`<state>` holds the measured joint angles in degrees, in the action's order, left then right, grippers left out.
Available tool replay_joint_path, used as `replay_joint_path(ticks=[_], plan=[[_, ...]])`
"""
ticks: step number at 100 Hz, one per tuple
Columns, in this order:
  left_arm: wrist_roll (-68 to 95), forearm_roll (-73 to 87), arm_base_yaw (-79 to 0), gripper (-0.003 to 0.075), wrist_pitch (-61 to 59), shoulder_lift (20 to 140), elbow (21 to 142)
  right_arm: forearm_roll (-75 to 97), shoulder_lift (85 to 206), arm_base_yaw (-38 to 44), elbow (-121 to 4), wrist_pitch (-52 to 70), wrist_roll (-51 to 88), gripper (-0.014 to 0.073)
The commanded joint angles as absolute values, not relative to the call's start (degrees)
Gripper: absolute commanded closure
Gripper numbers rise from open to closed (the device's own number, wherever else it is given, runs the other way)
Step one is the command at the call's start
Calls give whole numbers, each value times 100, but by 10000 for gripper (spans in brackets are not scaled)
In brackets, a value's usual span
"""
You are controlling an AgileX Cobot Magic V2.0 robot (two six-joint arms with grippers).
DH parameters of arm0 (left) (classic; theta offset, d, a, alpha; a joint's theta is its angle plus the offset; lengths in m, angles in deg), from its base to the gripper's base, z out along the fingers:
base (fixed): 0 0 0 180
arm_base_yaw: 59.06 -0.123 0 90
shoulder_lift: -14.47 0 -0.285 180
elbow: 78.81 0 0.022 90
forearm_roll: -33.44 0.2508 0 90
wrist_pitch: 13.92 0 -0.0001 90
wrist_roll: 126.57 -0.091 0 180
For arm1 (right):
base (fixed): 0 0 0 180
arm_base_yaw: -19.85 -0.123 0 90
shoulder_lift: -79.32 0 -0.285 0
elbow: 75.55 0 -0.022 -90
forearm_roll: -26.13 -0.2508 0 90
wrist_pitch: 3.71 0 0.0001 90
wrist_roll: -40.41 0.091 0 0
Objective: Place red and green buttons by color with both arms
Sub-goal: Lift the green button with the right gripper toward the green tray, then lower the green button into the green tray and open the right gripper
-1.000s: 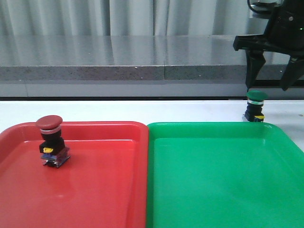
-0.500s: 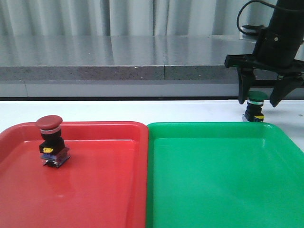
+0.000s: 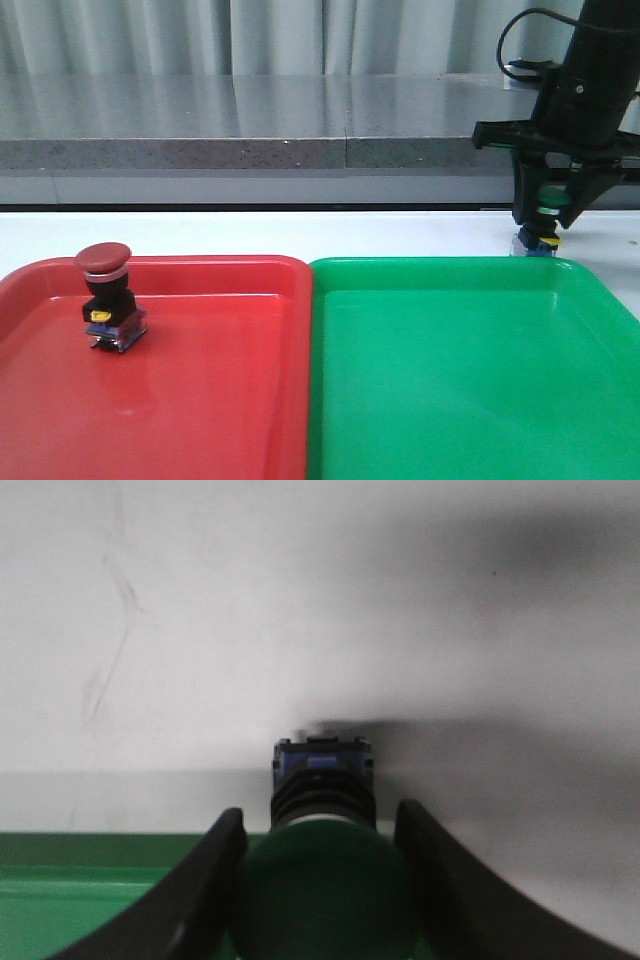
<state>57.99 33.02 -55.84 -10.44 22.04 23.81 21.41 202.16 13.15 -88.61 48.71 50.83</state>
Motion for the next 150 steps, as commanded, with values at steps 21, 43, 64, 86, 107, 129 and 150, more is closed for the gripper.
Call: replay_joint_path(ticks=[21, 43, 64, 86, 107, 129, 150], plan=[[5786, 3257, -5599, 741, -1532, 2014, 2314, 2101, 19005, 1316, -9045, 5057, 5003, 365], [5786, 3257, -5599, 741, -1532, 2014, 2314, 2056, 18584, 1242, -8916, 5305, 5160, 365], [5786, 3257, -5599, 741, -1532, 2014, 2314, 2056, 18157, 697, -8416, 5393, 5227, 365], [5786, 3257, -5599, 741, -1532, 2014, 2314, 2052, 17759, -148, -7418, 4698, 5777, 365], [5786, 3257, -5599, 741, -1532, 2014, 2314, 2050, 17745, -830, -6684, 4233, 6185, 365], [5786, 3257, -5599, 741, -1532, 2014, 2314, 2045, 17745, -1090, -6396, 3880, 6216, 365], [5786, 3257, -5599, 741, -1532, 2014, 2314, 2032, 17756, -1090, -6121, 3480, 6216, 365]])
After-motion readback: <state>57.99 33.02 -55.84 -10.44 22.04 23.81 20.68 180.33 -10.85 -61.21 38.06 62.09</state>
